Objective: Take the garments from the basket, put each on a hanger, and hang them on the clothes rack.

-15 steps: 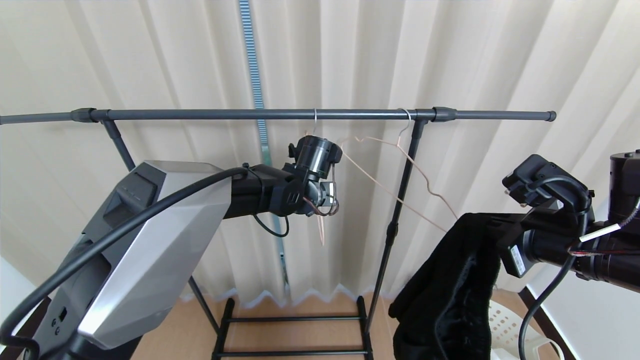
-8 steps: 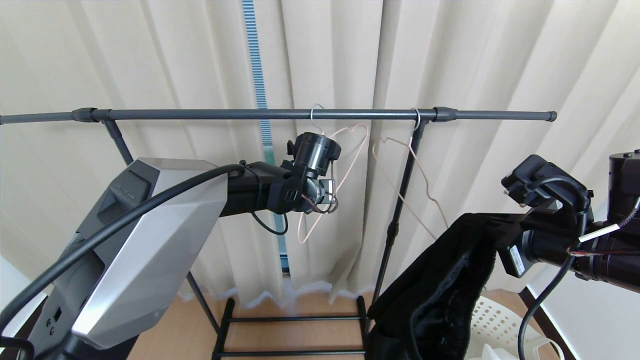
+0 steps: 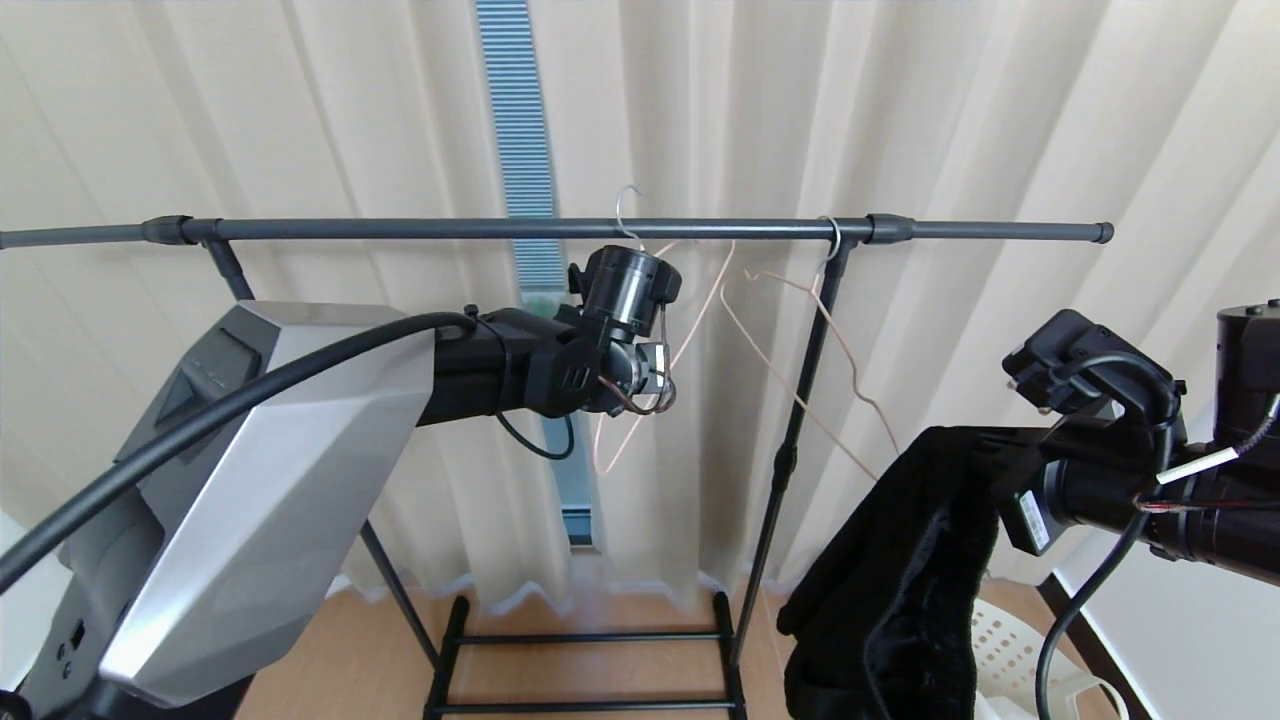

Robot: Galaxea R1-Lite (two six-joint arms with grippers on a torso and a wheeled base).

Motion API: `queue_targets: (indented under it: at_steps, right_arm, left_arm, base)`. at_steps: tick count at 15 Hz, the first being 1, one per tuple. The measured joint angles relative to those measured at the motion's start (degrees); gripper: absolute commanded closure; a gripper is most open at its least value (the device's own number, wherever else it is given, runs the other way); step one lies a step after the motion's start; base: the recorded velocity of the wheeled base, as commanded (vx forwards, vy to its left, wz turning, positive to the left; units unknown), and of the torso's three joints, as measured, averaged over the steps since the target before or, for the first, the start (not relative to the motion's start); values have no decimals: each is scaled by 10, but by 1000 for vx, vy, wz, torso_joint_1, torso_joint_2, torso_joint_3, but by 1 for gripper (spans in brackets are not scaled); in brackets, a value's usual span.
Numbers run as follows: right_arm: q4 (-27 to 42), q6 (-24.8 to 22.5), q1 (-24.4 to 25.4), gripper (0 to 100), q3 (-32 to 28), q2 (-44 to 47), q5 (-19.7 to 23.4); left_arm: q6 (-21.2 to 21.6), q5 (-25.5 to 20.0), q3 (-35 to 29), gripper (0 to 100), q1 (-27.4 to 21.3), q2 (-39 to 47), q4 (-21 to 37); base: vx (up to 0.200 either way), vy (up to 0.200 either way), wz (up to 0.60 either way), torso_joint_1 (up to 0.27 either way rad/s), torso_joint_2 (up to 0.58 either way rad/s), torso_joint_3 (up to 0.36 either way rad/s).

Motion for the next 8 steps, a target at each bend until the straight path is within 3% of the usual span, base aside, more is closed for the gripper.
queue_targets:
  at_steps: [8]
  right_arm:
    - [0,0,4,100,1,0,0]
  left_arm:
    - [4,5,171,100,-9,-109,-37]
  base:
    - [0,0,0,0,0,0]
